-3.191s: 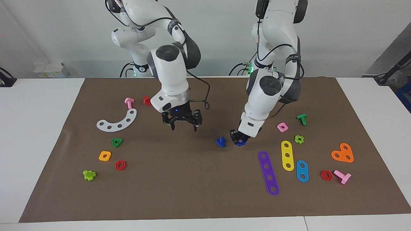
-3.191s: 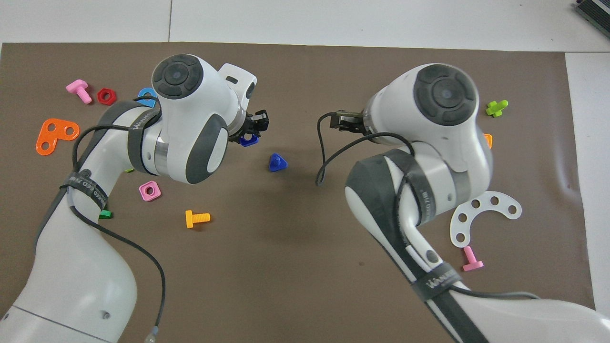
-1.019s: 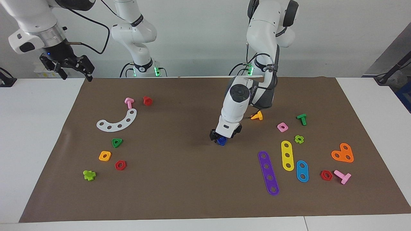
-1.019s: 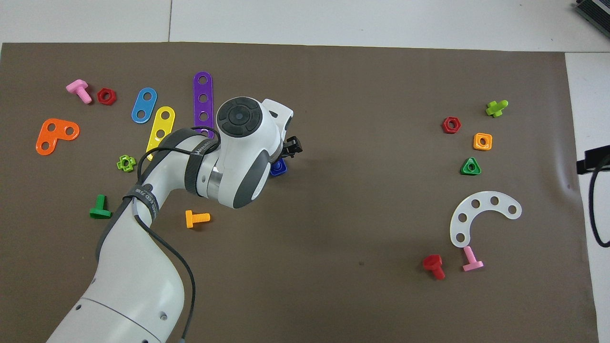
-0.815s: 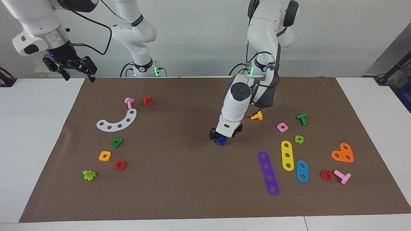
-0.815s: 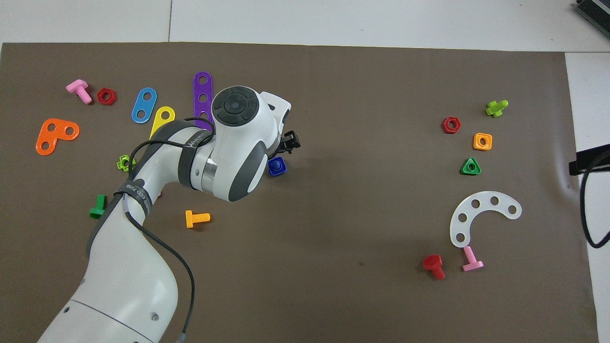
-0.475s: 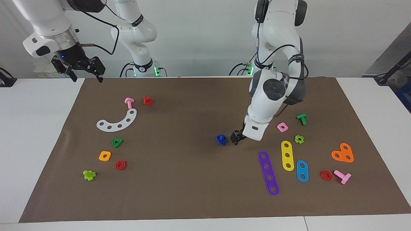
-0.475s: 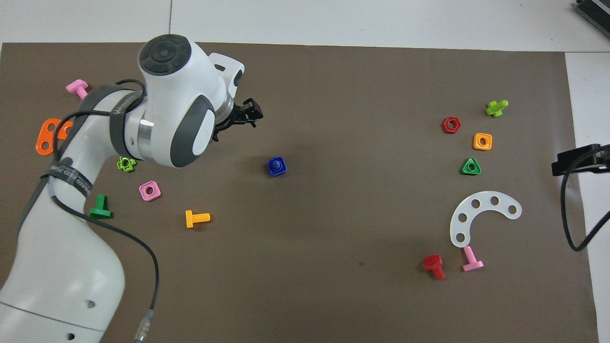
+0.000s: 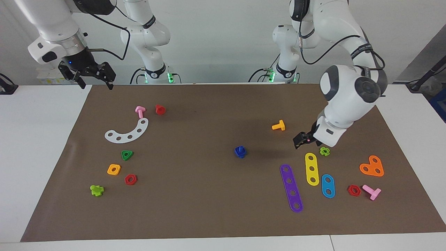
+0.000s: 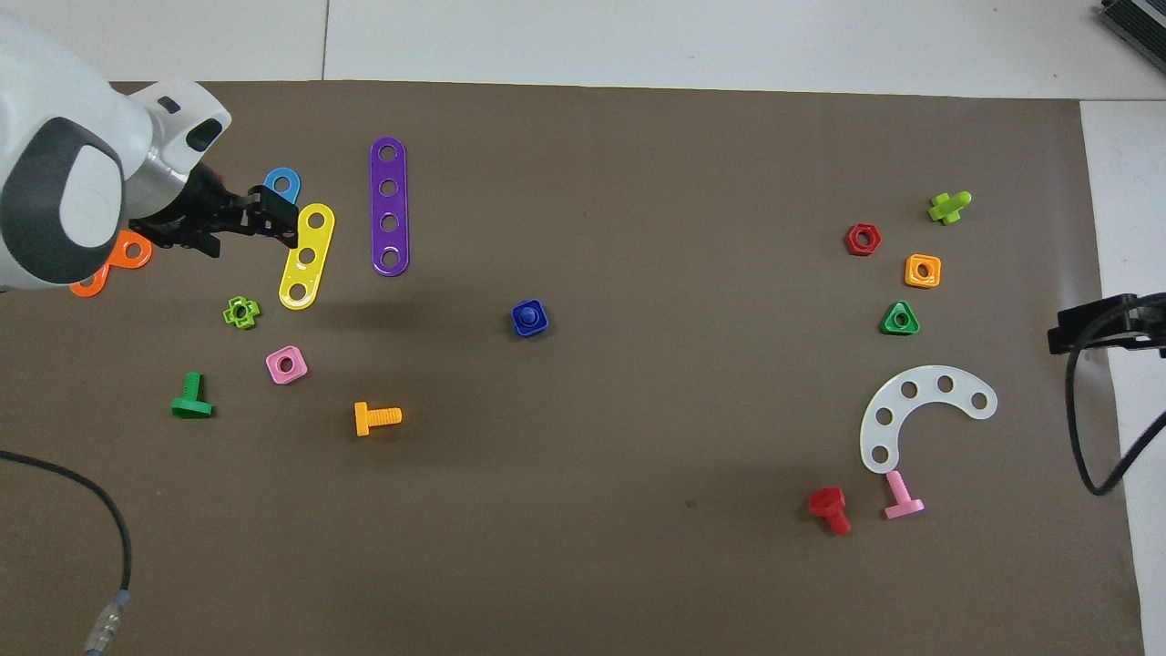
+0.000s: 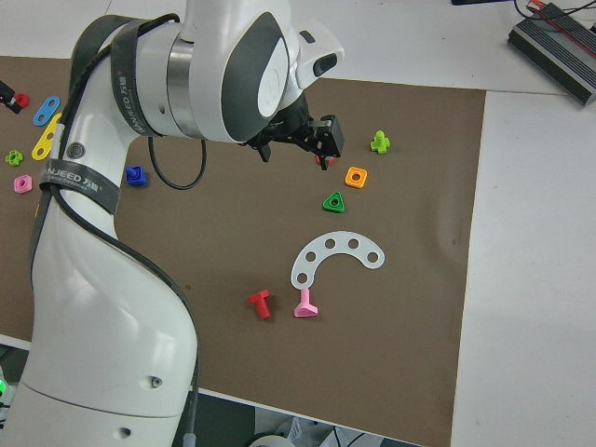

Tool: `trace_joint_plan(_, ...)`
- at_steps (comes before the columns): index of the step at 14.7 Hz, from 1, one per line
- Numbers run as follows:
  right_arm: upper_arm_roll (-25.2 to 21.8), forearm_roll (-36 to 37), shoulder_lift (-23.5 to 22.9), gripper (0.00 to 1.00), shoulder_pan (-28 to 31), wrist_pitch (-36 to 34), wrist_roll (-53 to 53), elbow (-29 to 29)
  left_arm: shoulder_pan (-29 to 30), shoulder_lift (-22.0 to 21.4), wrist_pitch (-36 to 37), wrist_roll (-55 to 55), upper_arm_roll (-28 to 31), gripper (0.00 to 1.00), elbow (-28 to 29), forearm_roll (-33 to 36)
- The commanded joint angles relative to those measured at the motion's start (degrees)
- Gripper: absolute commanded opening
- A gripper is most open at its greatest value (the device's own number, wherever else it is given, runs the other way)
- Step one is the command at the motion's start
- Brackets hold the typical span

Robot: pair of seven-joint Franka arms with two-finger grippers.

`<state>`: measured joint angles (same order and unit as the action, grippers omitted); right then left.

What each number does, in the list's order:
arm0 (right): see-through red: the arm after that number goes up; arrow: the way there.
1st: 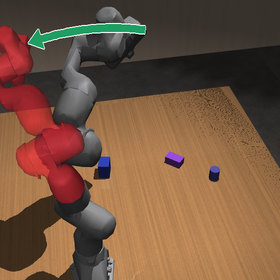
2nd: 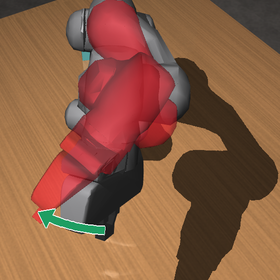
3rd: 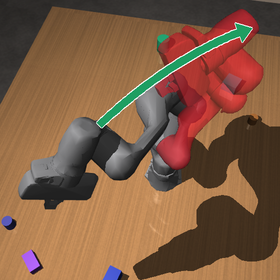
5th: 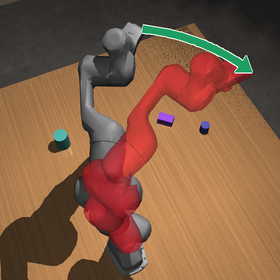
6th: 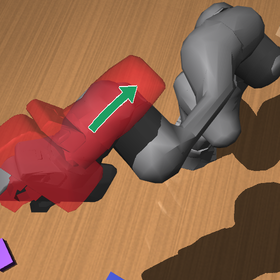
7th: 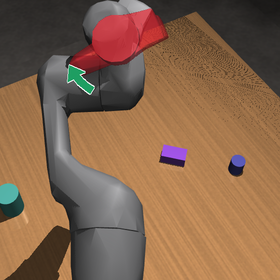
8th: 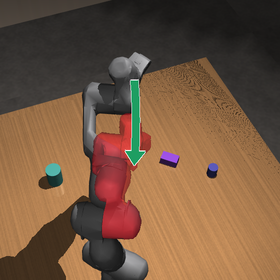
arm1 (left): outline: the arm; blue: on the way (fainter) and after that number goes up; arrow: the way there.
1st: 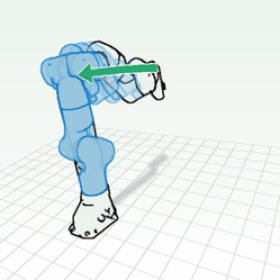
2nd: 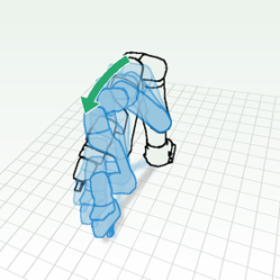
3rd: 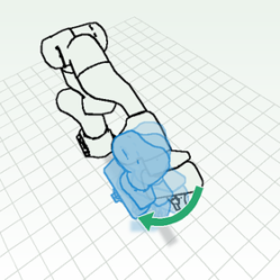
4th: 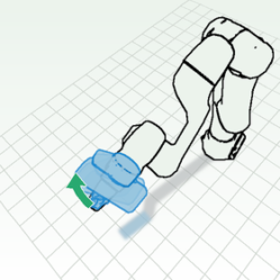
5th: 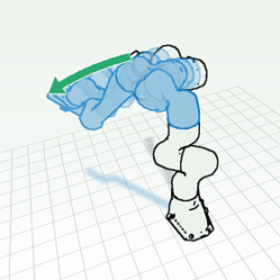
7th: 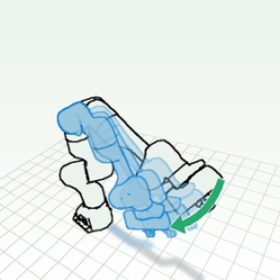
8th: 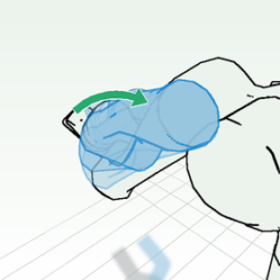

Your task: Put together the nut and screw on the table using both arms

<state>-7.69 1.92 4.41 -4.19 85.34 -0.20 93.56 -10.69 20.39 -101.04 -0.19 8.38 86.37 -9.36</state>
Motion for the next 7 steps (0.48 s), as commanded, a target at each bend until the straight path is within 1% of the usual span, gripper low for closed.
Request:
trace_joint_plan(1, 0.0, -0.2, 2.2, 1.00, 0.2, 1.1, 1.2, 2.2, 3.2, -6.4, -0.1, 6.2, -0.6, 1.00, 7.0, 5.4)
trace_joint_plan(3, 0.0, -0.2, 2.4, 1.00, 0.1, 0.3, 1.2, 2.6, 4.1, -8.8, 0.3, 6.4, -0.6, 1.00, 7.8, 8.7)
trace_joint_plan(5, 0.0, -0.2, 3.1, 1.00, 0.2, 0.8, 1.0, 3.6, 4.1, -11.2, 2.5, 6.3, -0.5, 1.00, 7.3, 8.8)
trace_joint_plan(7, 0.0, 0.4, 2.4, 1.00, 0.1, 1.8, 0.4, 2.7, 4.3, -14.9, 3.7, 6.2, -0.5, 1.00, 7.3, 8.8)
